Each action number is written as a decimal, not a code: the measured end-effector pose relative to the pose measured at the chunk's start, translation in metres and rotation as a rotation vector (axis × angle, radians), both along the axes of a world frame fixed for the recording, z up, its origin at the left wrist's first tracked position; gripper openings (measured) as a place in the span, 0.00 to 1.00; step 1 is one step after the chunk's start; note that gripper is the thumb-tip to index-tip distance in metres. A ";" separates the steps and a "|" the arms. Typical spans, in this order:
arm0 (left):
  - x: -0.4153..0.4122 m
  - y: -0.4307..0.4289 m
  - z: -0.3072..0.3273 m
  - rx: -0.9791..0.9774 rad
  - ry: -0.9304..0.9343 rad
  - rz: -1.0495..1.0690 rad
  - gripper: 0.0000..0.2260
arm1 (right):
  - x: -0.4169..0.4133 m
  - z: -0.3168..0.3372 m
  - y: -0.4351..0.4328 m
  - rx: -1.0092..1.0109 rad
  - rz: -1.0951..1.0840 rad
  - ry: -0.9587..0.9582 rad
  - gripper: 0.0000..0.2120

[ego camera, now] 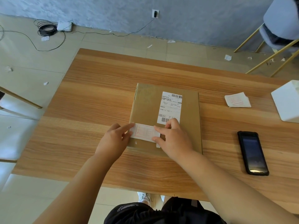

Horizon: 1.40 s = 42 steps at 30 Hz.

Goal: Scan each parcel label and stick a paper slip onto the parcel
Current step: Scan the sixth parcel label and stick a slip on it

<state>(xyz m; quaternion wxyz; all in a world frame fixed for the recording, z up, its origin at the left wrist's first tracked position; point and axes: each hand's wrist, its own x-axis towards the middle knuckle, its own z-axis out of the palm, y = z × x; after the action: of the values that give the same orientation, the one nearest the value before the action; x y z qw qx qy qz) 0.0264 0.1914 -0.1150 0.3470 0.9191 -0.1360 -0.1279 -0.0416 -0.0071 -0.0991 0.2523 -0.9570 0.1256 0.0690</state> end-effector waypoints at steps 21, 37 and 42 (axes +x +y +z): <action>0.043 -0.036 0.005 -0.049 0.239 0.308 0.19 | 0.029 0.024 -0.102 -0.088 -0.446 0.003 0.30; 0.025 -0.033 0.013 -0.129 0.429 0.449 0.18 | 0.054 -0.004 -0.117 0.296 -0.397 0.258 0.29; 0.017 0.011 0.035 -0.245 0.272 0.592 0.18 | 0.083 0.016 -0.073 0.358 -0.314 0.046 0.27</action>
<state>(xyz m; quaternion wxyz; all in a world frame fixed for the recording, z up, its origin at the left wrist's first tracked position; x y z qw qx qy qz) 0.0431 0.2021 -0.0800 0.4916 0.8449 0.1696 -0.1256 0.0412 -0.0805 -0.0826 0.4225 -0.8639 0.2645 0.0717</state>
